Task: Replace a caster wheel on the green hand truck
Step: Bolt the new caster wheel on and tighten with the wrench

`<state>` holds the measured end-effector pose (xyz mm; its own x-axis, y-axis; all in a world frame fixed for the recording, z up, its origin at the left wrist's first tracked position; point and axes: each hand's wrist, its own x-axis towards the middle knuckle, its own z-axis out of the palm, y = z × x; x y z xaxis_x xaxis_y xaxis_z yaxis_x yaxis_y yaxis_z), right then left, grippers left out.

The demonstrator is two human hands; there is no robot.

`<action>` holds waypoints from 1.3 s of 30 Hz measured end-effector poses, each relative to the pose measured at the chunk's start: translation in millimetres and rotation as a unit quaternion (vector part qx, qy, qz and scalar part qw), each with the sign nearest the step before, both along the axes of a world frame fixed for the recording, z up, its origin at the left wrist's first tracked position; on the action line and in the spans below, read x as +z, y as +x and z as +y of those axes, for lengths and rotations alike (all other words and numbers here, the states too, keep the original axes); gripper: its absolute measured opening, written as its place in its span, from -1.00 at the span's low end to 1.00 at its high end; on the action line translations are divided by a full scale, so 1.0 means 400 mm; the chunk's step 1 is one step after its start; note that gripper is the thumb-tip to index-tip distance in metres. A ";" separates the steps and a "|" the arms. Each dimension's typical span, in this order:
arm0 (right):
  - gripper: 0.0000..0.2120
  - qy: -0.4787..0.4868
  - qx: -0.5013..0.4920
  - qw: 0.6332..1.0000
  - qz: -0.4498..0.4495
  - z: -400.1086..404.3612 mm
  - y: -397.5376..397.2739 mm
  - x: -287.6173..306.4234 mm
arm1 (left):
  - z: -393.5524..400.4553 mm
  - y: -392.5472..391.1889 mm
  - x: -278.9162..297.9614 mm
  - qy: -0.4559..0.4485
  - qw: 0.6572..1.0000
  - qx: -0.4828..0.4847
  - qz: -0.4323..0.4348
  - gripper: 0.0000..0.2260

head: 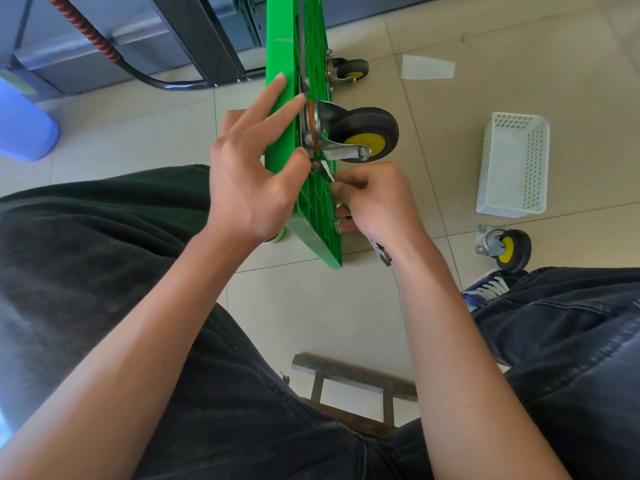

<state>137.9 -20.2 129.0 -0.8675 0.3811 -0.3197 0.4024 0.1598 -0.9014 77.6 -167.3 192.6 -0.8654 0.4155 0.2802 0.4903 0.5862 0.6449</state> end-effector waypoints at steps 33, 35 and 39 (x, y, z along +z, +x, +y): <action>-0.76 -0.057 -0.111 0.982 0.140 -0.078 0.003 -0.135 | 0.001 0.000 0.001 0.002 1.000 -0.003 0.005 -0.52; -0.76 -0.062 -0.114 0.982 0.139 -0.080 0.001 -0.134 | 0.000 0.001 0.000 0.003 1.000 -0.003 0.004 -0.52; -0.76 -0.068 -0.117 0.981 0.136 -0.093 -0.004 -0.123 | 0.000 0.002 -0.002 0.004 1.000 -0.003 0.005 -0.52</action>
<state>136.2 -57.6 79.6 -0.8217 0.5498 -0.1504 0.1550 -0.0383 -0.9872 78.2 -167.4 192.0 -0.8601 0.4180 0.2925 0.5003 0.5789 0.6438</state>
